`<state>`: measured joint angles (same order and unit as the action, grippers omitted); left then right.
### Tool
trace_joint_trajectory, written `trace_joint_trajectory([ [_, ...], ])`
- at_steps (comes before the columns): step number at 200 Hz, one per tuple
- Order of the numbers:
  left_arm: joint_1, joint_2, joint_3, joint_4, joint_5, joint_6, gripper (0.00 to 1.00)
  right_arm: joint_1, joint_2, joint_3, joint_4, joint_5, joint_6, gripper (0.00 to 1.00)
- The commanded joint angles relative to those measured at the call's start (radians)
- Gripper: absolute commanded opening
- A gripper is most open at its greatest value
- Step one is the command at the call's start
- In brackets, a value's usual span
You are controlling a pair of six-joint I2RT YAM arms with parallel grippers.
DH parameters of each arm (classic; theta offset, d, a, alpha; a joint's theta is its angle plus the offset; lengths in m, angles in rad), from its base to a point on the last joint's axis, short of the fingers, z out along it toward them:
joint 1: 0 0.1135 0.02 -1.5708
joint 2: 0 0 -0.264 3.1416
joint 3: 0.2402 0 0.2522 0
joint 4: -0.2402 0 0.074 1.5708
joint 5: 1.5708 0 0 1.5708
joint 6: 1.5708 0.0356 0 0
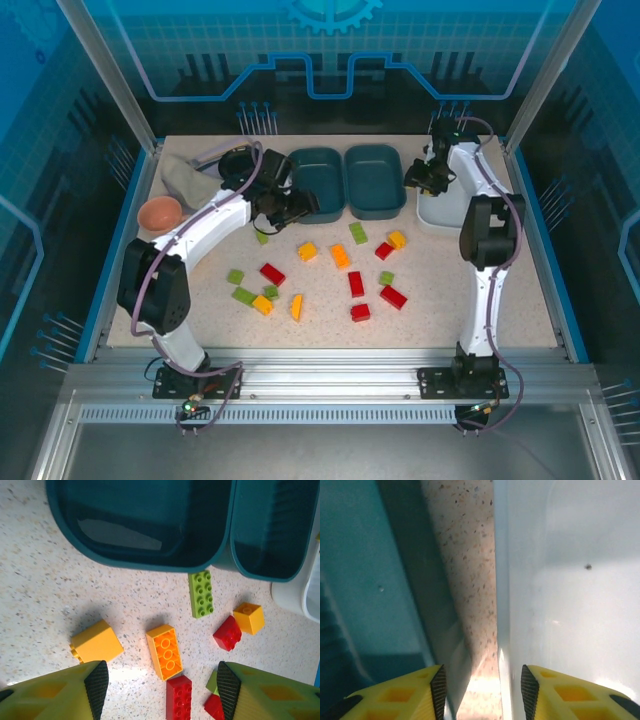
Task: Sort the legos into containers by color
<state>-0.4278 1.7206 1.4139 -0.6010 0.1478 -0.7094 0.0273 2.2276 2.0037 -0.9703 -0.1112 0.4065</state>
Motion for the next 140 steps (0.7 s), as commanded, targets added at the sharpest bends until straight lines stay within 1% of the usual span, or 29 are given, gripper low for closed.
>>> trace_joint_trajectory([
  [1,-0.042,-0.046,-0.029,0.032,0.044,-0.003,0.64,0.039,-0.242,-0.138,0.001,0.027,0.004,0.5],
  [20,-0.084,-0.076,-0.077,0.071,0.059,0.012,0.66,0.107,-0.414,-0.353,0.023,0.069,-0.006,0.56],
  [44,-0.14,-0.13,-0.156,0.106,0.067,0.032,0.68,0.23,-0.612,-0.632,0.029,0.109,-0.006,0.63],
  [69,-0.173,-0.182,-0.237,0.114,0.071,0.029,0.68,0.397,-0.723,-0.805,-0.023,0.176,0.003,0.73],
  [79,-0.174,-0.2,-0.266,0.116,0.077,0.026,0.67,0.451,-0.737,-0.845,-0.045,0.199,0.009,0.76],
  [100,-0.177,-0.234,-0.295,0.107,0.076,0.029,0.67,0.53,-0.709,-0.884,-0.094,0.238,0.005,0.79],
  [140,-0.178,-0.291,-0.329,0.105,0.097,0.041,0.68,0.594,-0.578,-0.901,-0.102,0.26,-0.03,0.8],
])
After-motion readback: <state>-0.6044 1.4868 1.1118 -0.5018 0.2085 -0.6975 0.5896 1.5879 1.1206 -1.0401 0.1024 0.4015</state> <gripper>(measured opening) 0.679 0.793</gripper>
